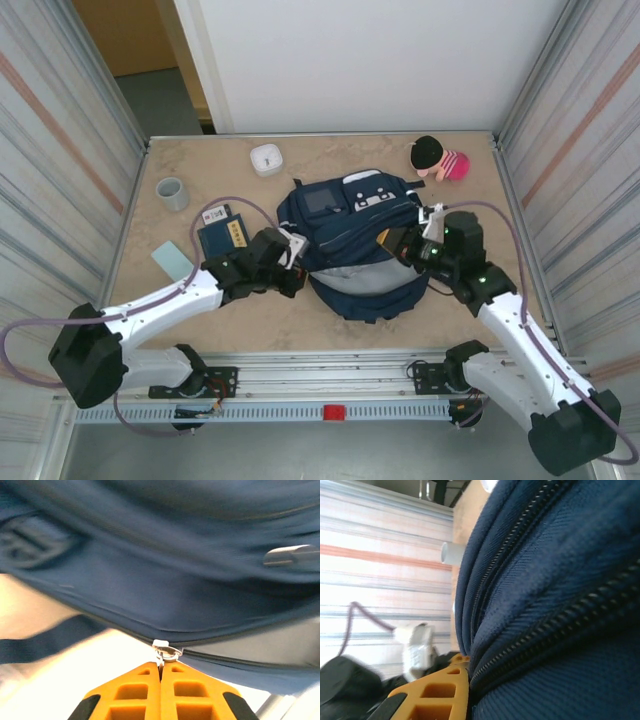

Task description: Pack the student bag

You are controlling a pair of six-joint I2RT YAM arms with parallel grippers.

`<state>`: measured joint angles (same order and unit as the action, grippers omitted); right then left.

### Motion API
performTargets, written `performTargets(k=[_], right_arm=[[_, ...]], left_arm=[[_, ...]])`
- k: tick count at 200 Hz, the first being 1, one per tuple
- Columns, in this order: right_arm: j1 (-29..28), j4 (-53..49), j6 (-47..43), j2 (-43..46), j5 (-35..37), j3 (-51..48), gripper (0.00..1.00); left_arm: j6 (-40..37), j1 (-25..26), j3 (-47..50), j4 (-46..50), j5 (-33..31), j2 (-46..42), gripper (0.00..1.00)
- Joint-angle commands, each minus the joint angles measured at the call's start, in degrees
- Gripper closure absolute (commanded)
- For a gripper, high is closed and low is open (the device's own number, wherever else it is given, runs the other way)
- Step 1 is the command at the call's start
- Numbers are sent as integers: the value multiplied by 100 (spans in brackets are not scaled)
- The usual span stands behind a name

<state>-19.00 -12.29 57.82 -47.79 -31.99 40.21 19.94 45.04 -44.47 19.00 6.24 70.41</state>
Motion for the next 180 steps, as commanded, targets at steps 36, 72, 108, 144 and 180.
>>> performTargets(k=[36, 72, 108, 144, 180], right_arm=[[672, -1142, -1149, 207, -1726, 1291, 90], [732, -1171, -1326, 19, -2170, 1533, 92], [725, -1070, -1184, 114, -1635, 1468, 92], [581, -543, -518, 736, -60, 628, 93], [237, -117, -289, 1049, 884, -99, 94]], left_arm=[[-528, -1051, 159, -967, -574, 507, 100], [-675, -1344, -76, -1535, -580, 1284, 100], [-434, -1398, -218, -1802, -564, 1397, 85], [253, -1392, -395, -1403, 41, 913, 47], [1285, -1147, -148, -1366, 306, 226, 30]])
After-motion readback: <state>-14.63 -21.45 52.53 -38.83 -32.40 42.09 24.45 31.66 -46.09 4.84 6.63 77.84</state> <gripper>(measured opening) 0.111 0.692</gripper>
